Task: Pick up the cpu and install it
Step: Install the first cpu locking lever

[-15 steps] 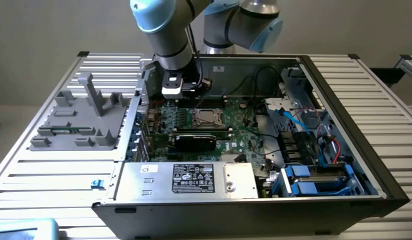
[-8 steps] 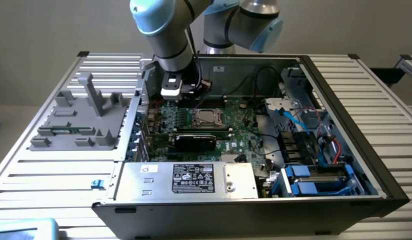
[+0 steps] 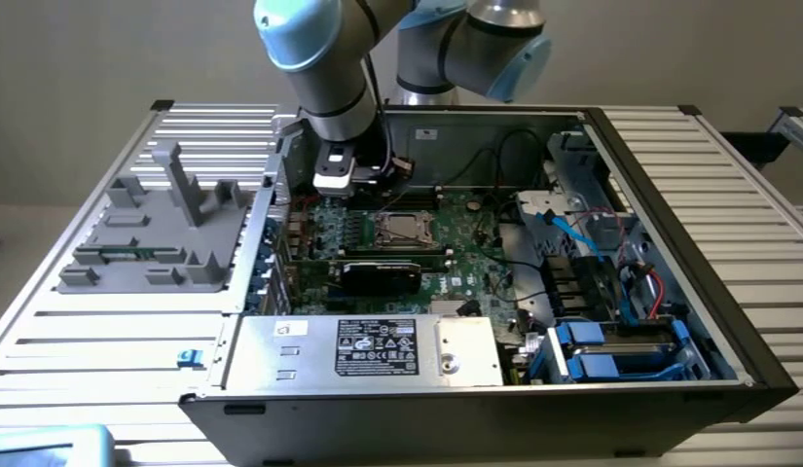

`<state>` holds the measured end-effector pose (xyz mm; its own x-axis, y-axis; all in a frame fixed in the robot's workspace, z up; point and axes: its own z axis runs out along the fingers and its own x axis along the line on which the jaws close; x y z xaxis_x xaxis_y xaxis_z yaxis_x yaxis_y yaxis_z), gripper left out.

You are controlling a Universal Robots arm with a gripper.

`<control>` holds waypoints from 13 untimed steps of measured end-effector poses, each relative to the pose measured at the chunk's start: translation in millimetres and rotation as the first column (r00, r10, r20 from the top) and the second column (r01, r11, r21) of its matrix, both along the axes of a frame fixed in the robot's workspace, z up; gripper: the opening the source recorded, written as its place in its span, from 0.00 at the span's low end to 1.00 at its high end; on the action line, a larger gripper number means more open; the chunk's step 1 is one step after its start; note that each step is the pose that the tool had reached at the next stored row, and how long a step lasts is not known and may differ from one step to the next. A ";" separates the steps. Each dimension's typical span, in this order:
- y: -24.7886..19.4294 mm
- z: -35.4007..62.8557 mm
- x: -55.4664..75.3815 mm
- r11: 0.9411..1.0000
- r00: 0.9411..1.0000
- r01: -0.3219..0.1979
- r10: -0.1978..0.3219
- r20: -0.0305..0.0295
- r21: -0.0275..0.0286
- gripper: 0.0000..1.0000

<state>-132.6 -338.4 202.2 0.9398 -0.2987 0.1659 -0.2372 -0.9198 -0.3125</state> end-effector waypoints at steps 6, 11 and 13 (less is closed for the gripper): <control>0.5 -0.6 0.1 1.000 1.000 0.009 -0.009 0.000 0.005 0.11; 0.5 -0.7 0.1 1.000 1.000 0.010 -0.010 0.000 0.007 0.11; 0.4 -0.7 0.1 1.000 1.000 0.010 -0.010 0.000 0.007 0.11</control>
